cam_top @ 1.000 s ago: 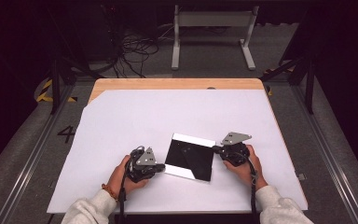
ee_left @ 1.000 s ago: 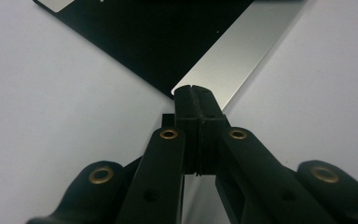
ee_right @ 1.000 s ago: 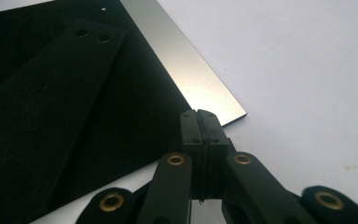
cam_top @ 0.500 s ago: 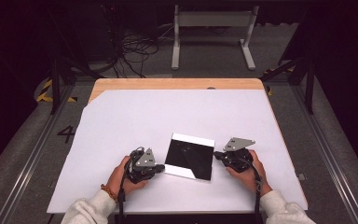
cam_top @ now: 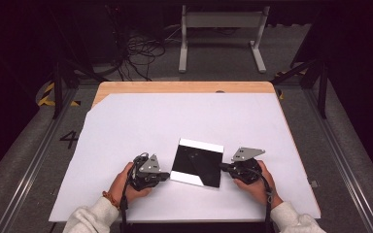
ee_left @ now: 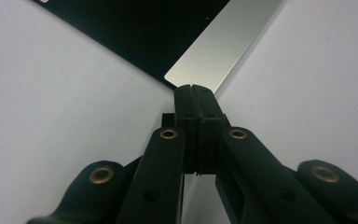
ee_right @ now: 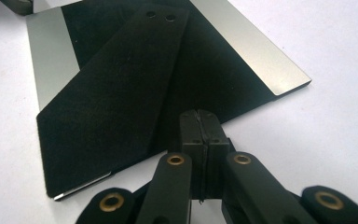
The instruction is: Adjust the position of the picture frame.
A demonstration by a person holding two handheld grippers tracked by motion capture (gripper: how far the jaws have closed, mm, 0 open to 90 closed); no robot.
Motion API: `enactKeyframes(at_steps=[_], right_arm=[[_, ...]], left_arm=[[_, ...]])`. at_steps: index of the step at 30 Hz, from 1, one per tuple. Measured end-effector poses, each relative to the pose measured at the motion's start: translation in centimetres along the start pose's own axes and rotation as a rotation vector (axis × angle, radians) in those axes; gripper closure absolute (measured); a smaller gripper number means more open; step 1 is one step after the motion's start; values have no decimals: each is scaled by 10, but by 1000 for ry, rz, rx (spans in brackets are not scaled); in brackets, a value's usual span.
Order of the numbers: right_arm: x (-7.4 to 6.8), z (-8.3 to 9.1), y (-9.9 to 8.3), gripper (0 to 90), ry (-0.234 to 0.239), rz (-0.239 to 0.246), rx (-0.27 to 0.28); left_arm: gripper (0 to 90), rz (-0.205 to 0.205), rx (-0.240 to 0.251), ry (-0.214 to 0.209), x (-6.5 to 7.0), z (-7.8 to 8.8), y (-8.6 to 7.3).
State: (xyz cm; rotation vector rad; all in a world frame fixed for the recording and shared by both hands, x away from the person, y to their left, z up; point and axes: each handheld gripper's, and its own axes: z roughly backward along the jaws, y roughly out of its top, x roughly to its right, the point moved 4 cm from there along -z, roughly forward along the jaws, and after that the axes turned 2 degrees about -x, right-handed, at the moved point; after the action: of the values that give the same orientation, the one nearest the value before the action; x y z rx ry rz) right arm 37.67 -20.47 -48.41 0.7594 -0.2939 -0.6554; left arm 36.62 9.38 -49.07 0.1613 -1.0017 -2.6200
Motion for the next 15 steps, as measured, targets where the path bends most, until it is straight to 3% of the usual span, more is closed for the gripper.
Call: enactKeyframes(at_steps=[3, 15], right_arm=[[1, -1, 1, 900, -14, -1, 2], [17, -10, 9, 900, -60, -38, 9]], left_arm=[[899, 16, 17, -21, 1, -2, 1], [900, 67, 40, -30, 1, -3, -1]])
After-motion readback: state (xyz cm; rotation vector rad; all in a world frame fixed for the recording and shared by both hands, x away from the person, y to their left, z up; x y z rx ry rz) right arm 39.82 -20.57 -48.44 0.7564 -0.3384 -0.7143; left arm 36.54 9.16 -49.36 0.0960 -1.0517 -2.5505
